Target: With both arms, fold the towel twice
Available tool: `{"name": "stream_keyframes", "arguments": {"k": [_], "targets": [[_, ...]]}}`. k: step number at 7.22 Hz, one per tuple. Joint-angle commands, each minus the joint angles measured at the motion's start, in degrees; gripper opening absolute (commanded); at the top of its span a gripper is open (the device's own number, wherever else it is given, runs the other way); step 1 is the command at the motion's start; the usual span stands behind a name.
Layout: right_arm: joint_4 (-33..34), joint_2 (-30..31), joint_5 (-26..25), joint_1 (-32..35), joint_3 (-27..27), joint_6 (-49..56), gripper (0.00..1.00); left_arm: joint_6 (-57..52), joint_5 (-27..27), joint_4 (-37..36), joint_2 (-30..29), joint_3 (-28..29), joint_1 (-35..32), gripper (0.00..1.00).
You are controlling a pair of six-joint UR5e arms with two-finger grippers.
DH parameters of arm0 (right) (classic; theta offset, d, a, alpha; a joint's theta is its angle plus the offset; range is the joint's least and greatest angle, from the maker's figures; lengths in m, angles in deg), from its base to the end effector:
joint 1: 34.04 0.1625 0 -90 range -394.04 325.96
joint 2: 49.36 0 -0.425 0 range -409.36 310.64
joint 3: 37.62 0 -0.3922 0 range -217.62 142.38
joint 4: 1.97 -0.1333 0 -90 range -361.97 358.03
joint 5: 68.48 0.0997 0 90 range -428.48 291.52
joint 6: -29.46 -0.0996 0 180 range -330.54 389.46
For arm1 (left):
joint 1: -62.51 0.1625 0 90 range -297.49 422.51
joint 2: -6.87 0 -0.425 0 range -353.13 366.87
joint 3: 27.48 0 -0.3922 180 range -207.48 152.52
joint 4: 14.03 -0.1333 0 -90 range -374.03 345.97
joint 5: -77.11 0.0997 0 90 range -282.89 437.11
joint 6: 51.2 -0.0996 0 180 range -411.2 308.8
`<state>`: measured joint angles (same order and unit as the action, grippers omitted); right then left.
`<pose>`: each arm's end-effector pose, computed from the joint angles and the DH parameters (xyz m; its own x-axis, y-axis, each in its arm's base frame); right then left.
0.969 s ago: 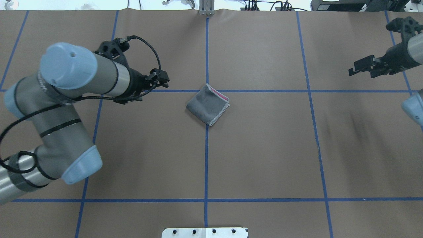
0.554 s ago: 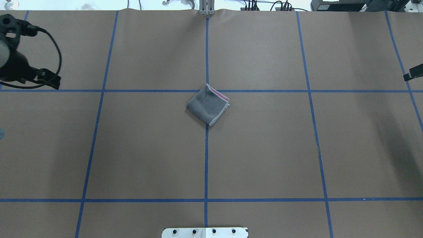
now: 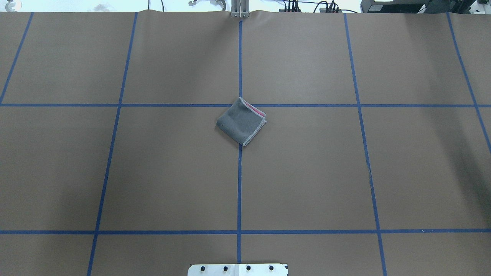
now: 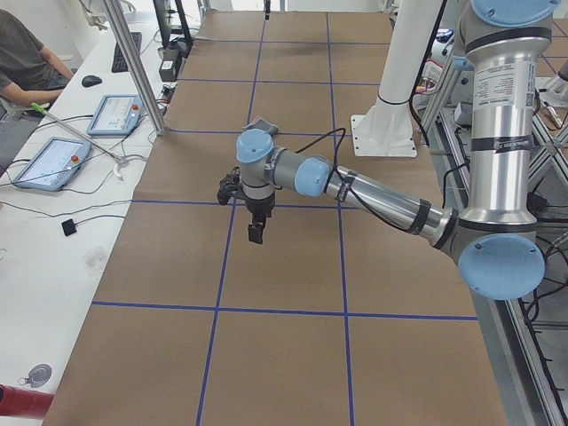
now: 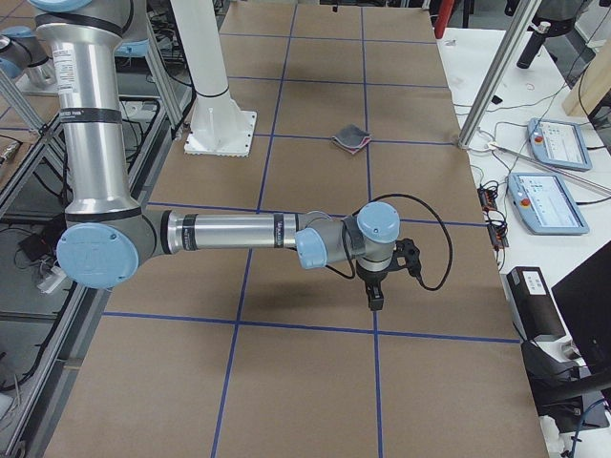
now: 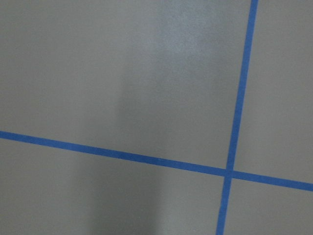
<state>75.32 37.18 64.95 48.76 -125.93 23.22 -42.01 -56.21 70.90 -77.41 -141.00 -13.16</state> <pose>-0.0024 -0.5362 0.6197 0.7080 -0.1556 0.6889 0.0447 0.9833 0.1762 0.0470 -0.4465 0.5142 0.6975 0.1714 -0.6958 -0.1317 0.9851 0.1106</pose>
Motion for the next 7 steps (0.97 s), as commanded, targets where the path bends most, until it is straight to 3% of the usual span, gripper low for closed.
{"name": "stream_keyframes", "arguments": {"k": [1, 4, 7], "targets": [[0.2, 1.3, -0.1, 0.4, -0.2, 0.2, 1.00, -1.0, -1.8, 0.2, 3.4, 0.4, -3.8, 1.00], [0.2, 2.8, 0.2, 1.2, -0.8, 0.3, 1.00, -3.0, -1.7, -0.4, 3.8, 0.9, -4.8, 1.00], [0.8, 2.6, 0.1, 1.6, -0.8, 0.3, 1.00, -3.0, -1.8, -0.5, 3.2, 5.4, -6.8, 1.00]]}}
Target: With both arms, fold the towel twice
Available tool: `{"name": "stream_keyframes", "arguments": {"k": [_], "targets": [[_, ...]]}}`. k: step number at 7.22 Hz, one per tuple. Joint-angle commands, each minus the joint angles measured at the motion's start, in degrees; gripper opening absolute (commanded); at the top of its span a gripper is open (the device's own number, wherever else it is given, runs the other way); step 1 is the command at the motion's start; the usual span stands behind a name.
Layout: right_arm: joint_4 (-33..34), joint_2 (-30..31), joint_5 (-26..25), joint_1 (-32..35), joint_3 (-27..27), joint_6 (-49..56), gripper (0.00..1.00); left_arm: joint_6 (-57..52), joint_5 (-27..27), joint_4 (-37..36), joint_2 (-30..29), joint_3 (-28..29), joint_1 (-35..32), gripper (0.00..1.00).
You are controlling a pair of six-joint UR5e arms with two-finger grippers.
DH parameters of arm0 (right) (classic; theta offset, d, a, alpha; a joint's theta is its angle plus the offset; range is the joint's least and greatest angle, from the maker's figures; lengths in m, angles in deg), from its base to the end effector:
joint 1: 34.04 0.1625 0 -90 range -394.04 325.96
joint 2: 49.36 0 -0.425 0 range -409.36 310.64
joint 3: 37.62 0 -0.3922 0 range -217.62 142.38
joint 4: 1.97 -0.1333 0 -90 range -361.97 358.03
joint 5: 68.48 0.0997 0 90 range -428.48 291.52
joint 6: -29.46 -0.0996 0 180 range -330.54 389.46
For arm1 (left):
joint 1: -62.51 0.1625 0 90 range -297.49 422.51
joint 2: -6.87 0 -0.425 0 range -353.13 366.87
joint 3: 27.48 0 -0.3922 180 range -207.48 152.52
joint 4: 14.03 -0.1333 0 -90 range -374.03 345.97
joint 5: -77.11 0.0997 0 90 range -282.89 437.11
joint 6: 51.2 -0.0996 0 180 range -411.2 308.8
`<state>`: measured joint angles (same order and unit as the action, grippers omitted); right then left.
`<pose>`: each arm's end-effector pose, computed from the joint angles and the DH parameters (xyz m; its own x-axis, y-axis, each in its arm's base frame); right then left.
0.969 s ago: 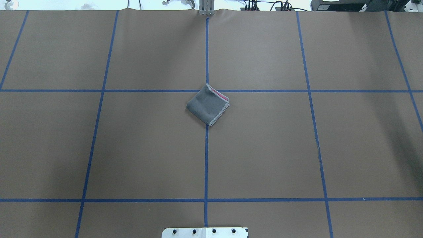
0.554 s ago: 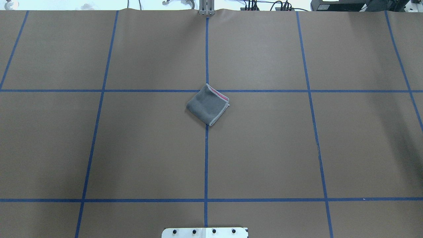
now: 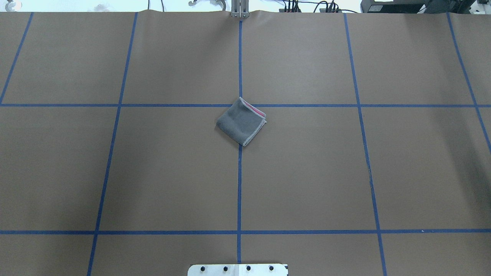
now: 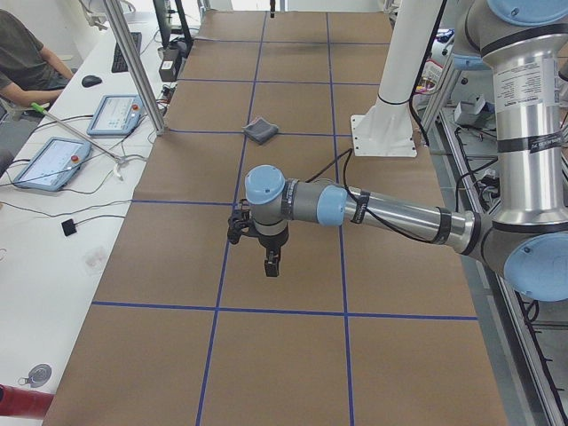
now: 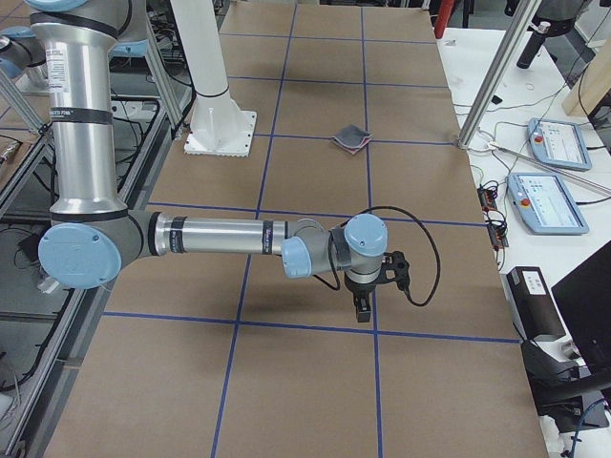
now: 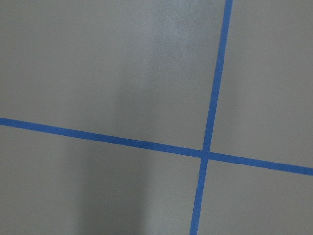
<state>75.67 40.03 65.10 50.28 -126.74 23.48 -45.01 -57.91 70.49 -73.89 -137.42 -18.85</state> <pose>0.0139 -0.5132 0.6390 0.7128 -0.1128 0.6922 0.0226 0.9902 0.1381 0.0014 -0.4275 0.5702 0.7013 0.0627 -0.7101 -0.0744 0.9971 0.0145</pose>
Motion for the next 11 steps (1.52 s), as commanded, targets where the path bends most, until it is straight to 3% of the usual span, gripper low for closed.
{"name": "stream_keyframes", "arguments": {"k": [1, 3, 8, 11], "targets": [[2.7, -1.3, -0.1, -0.3, -0.4, 0.0, 1.00, 0.0, -0.1, -0.8, -1.2, 3.9, -1.4, 1.00], [8.6, -2.8, -0.3, -1.2, -3.2, 0.1, 1.00, 0.0, -0.2, -6.4, -5.1, 6.1, -4.0, 1.00], [8.9, 1.1, -0.3, -1.3, -8.6, 0.1, 1.00, 0.0, -0.8, -7.3, -5.6, 6.1, -4.9, 1.00], [8.9, 1.6, -0.2, -1.2, -9.3, 0.1, 1.00, -1.3, -0.2, -7.4, -5.2, 2.6, -4.9, 1.00]]}}
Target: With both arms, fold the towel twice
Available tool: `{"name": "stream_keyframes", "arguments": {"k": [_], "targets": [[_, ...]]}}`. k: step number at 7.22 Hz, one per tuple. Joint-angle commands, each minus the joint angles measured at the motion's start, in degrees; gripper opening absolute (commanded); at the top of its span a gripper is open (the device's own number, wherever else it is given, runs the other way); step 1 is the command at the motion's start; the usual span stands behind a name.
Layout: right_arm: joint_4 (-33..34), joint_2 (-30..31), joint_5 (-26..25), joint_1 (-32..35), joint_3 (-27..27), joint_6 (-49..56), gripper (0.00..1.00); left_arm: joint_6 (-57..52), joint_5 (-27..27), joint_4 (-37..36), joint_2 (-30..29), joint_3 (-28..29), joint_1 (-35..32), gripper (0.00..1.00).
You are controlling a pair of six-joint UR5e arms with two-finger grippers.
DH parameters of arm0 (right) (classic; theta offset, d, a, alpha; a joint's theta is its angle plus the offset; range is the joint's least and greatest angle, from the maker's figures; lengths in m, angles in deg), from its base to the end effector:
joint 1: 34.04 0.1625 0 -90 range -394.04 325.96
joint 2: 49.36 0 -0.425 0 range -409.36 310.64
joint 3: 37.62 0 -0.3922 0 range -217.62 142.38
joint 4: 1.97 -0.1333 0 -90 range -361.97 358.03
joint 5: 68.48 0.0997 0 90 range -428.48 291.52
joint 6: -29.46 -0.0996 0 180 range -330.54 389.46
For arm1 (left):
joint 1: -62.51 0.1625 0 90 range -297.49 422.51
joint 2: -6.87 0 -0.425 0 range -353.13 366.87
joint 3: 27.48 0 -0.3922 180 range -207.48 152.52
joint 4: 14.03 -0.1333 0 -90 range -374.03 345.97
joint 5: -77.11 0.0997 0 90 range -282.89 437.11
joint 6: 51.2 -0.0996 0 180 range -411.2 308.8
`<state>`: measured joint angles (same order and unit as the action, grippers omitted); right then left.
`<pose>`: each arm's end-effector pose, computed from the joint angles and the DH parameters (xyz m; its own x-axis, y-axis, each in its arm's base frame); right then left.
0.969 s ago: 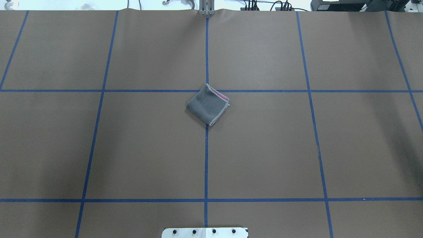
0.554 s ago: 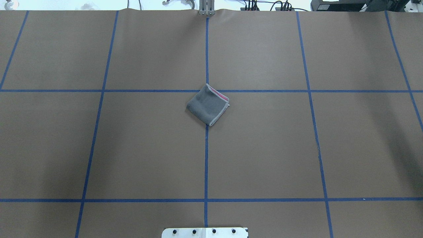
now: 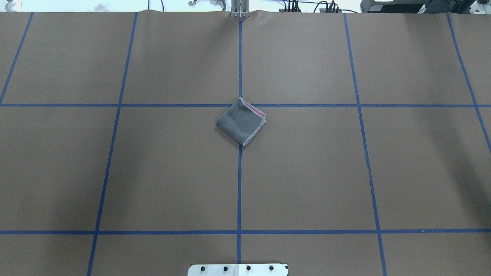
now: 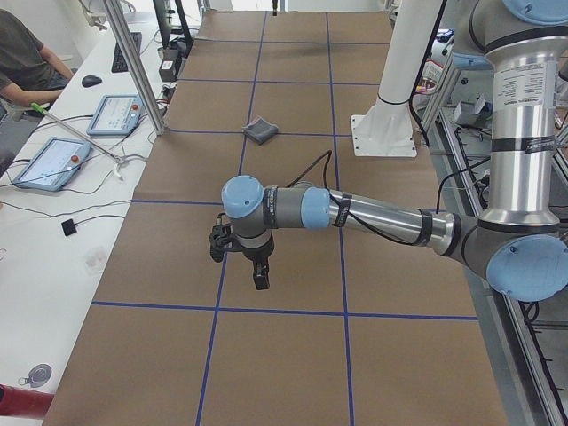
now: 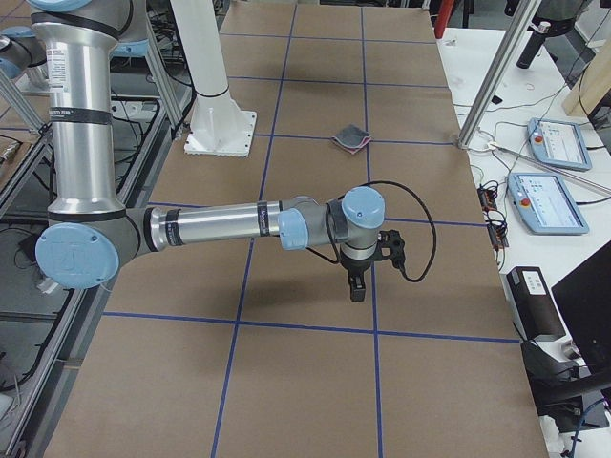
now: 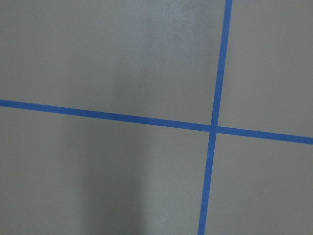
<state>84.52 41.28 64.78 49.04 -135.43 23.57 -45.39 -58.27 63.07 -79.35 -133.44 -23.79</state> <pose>0.0048 -0.5000 0.5913 0.7161 -0.1126 0.6889 0.0452 0.9923 0.1152 -0.0330 -0.4572 0.5750 0.7044 -0.0648 -0.7068 0.0068 0.9964 -0.0845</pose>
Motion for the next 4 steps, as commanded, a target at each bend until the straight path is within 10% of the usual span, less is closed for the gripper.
{"name": "stream_keyframes", "arguments": {"k": [1, 4], "targets": [[0.0, 0.3, 0.2, 0.1, -0.6, 0.0, 1.00, -4.5, -0.2, 0.0, 0.7, -0.8, 0.0, 1.00], [0.0, 0.3, 0.2, 0.0, -0.6, 0.0, 1.00, -4.3, -0.2, -0.1, 0.1, -0.9, 0.1, 1.00]]}}
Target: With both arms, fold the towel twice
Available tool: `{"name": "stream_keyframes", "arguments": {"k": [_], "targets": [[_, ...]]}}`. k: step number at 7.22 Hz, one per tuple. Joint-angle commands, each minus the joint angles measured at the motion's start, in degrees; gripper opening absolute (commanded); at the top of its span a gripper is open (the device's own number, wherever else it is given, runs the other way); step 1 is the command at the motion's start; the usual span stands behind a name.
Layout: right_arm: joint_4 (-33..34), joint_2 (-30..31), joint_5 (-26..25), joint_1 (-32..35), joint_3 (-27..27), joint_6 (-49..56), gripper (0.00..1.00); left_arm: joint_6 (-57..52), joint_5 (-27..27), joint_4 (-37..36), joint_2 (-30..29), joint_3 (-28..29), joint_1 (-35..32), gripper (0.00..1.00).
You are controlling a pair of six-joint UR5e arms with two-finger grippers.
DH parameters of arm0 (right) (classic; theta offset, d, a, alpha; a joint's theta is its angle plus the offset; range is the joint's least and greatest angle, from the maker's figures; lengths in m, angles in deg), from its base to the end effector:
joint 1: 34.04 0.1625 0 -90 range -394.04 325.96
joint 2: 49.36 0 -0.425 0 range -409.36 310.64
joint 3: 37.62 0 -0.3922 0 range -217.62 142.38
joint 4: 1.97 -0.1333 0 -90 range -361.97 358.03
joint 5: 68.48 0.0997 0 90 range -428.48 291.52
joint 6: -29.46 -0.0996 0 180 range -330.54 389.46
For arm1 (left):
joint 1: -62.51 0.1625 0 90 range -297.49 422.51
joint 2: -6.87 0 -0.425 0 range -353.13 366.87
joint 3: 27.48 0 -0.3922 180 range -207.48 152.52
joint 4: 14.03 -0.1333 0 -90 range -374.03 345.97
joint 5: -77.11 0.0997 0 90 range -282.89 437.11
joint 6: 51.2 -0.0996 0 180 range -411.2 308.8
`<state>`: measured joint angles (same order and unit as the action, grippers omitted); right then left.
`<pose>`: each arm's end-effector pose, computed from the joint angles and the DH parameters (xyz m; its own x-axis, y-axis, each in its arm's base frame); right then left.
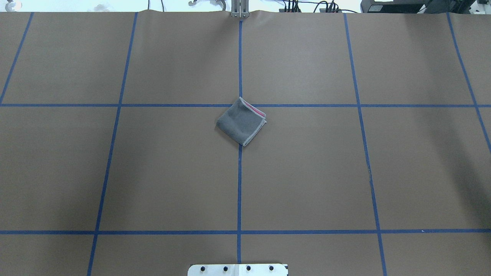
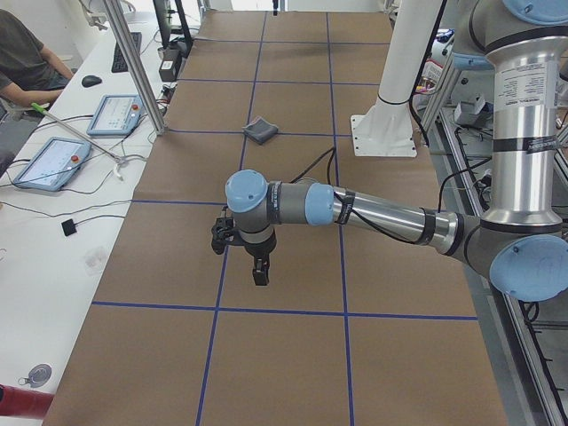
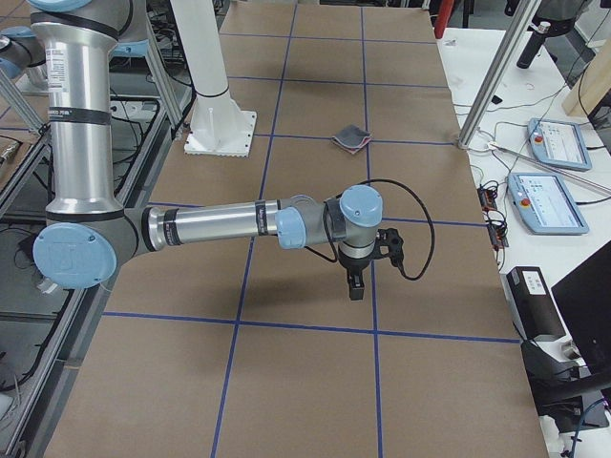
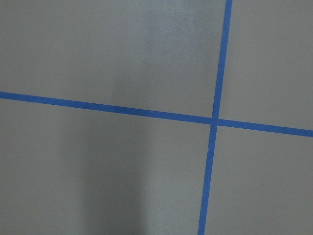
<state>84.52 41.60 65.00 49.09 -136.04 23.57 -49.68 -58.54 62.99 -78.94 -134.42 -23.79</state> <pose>0.0053 -0.4976 0.5885 0.7131 -0.1156 0.6915 0.0445 0.9918 0.1200 -0.0329 -0.4540 0.5698 0.6992 0.0158 -0.7147 -0.0460 0.9987 -0.0230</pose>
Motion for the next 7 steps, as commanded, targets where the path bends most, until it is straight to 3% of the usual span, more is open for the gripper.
{"name": "stream_keyframes", "arguments": {"k": [1, 7], "targets": [[0.0, 0.0, -0.1, -0.1, 0.0, 0.0, 1.00, -0.1, 0.0, 0.1, -0.3, -0.3, 0.1, 1.00], [2.2, -0.5, 0.1, -0.9, 0.0, 0.6, 1.00, -0.3, -0.1, 0.1, 2.0, 1.1, -0.1, 1.00]]}}
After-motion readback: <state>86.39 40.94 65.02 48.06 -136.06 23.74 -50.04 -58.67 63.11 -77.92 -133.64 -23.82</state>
